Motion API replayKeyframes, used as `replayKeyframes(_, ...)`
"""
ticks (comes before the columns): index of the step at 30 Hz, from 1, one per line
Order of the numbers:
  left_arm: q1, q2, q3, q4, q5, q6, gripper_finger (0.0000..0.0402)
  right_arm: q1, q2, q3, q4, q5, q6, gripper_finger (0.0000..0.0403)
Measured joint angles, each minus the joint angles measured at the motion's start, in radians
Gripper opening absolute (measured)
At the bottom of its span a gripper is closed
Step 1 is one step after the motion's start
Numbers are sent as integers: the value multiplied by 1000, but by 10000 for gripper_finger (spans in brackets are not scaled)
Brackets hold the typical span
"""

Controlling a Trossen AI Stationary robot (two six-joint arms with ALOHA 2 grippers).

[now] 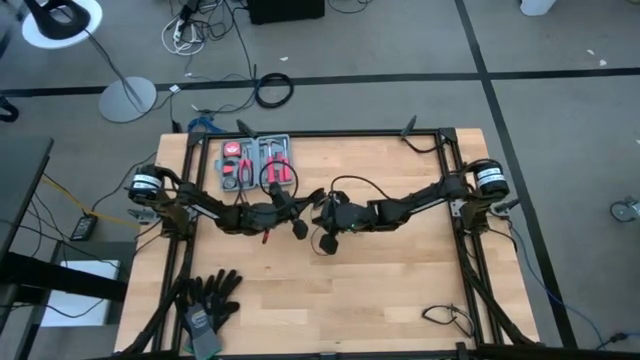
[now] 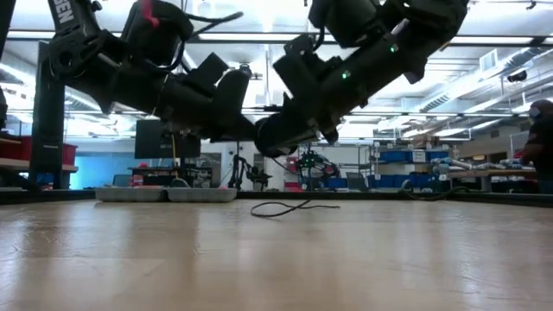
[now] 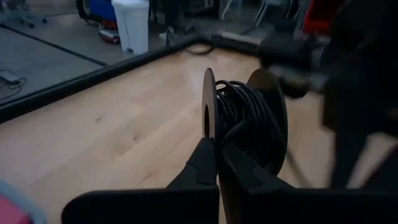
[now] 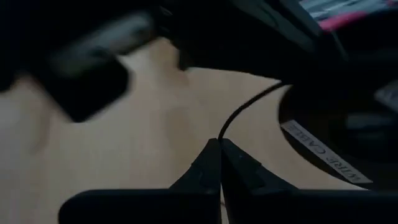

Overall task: Coil cords
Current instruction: Coil the black wire onto the spool

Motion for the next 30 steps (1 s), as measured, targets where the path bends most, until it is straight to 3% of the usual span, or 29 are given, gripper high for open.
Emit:
replayKeyframes(4, 0, 0, 0, 56, 32, 0, 0, 0, 11, -1, -50, 76, 17, 2)
replayKeyframes(11, -15, 0, -14, 83, 87, -5, 0, 0, 13, 0, -178, 116, 33, 5)
replayKeyframes(22, -73, 0, -242, 406, -35, -91, 0, -1, 14, -1, -243, 122, 122, 57)
replayKeyframes(26, -95, 0, -275, 427, -43, -95, 0, 0, 35, -21, -178, 174, 152, 69)
replayKeyframes(30, -119, 0, -314, 429, -116, -120, 0, 0, 48, -63, -162, 147, 242, 75)
